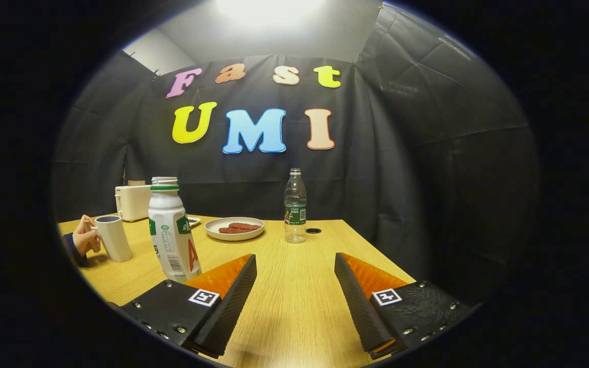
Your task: Take the bottle from table, then pour the juice into the cup, finally place the bottle on the coaster
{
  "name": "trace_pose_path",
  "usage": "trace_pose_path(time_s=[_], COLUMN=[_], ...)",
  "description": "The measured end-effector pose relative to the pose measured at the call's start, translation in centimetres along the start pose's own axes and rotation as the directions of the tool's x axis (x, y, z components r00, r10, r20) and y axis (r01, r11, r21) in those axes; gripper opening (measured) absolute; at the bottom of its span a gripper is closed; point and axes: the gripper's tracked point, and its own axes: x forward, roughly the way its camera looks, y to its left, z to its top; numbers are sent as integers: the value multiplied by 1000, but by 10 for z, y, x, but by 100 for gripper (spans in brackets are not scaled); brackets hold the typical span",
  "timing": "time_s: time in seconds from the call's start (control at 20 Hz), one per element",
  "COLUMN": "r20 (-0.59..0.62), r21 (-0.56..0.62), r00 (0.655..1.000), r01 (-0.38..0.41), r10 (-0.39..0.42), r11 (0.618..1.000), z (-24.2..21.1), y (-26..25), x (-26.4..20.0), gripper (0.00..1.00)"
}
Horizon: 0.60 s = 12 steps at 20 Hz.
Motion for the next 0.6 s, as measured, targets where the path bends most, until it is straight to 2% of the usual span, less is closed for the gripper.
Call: trace_pose_path(time_s=[0.4, 0.6], r20=[-2, -23], r21=[11, 99], r00=[1000, 1000], r01=[3, -1], r10=[-3, 3], r11=[1000, 995], z=[-1, -1], y=[-1, -10], x=[5, 29], gripper=[93, 93])
